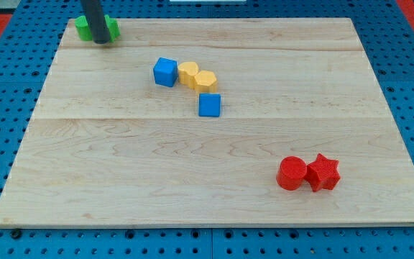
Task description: Move your arm to the right center of the board
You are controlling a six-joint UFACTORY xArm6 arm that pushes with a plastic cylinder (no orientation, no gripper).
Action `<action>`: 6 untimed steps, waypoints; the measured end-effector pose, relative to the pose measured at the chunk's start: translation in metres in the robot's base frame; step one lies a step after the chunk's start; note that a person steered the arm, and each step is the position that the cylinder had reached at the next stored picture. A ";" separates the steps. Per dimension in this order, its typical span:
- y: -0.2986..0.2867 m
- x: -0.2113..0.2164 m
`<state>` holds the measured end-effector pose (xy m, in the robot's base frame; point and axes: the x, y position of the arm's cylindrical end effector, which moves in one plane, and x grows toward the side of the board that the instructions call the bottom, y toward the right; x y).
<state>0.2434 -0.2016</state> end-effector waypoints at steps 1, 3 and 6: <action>0.032 0.002; 0.086 0.136; 0.278 0.208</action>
